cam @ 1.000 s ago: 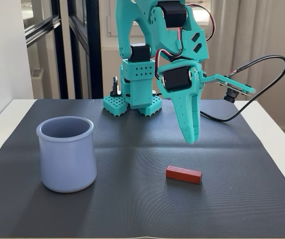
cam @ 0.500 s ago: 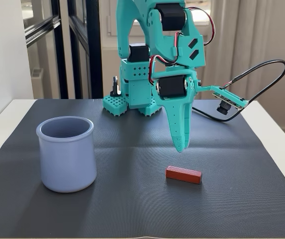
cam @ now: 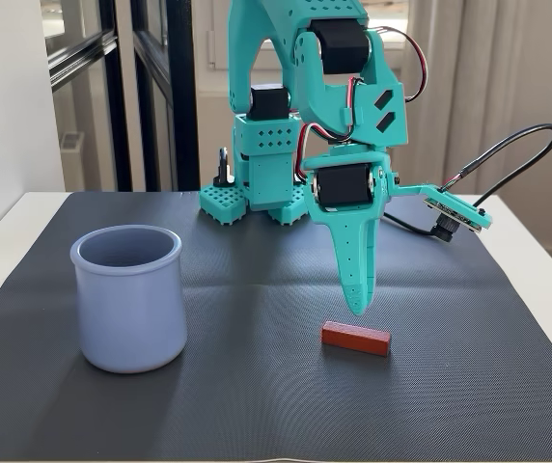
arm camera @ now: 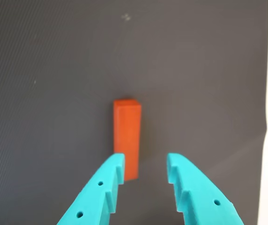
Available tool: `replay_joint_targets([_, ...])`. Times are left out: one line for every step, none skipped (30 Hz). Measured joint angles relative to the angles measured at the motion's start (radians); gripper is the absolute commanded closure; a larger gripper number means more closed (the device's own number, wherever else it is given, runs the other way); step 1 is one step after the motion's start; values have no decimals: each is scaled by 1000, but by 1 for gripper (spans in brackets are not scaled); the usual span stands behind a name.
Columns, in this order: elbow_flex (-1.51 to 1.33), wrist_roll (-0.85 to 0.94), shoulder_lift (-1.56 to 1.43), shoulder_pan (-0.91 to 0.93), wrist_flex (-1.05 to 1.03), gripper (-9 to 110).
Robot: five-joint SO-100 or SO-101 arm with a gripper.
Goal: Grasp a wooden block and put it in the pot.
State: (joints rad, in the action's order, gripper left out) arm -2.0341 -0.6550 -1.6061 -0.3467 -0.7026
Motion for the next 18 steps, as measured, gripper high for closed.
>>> replay_joint_targets([0,2,0,0,8,91])
replay_joint_targets([0,5,3,0,12,91])
replay_joint_targets([0,6,5,0,12,91])
replay_joint_targets([0,6,5,0,12,91])
replay_joint_targets([0,6,5,0,11,91])
replay_joint_targets([0,6,5,0,2,91])
replay_joint_targets([0,6,5,0,-6,91])
replay_joint_targets([0,6,5,2,-15,91])
replay_joint_targets([-2,6,5,5,-18,91])
replay_joint_targets([-2,6,5,8,-21,91])
replay_joint_targets([-2,6,5,8,-26,91])
replay_joint_targets([-2,3,5,6,-32,91])
replay_joint_targets([-2,2,5,5,-37,90])
replay_joint_targets([-5,0,5,5,-44,89])
replay_joint_targets([-6,0,11,6,-51,88])
replay_joint_targets([-6,0,26,6,-54,88])
replay_joint_targets([-6,0,44,6,-55,88])
replay_joint_targets([-6,0,63,6,-55,88])
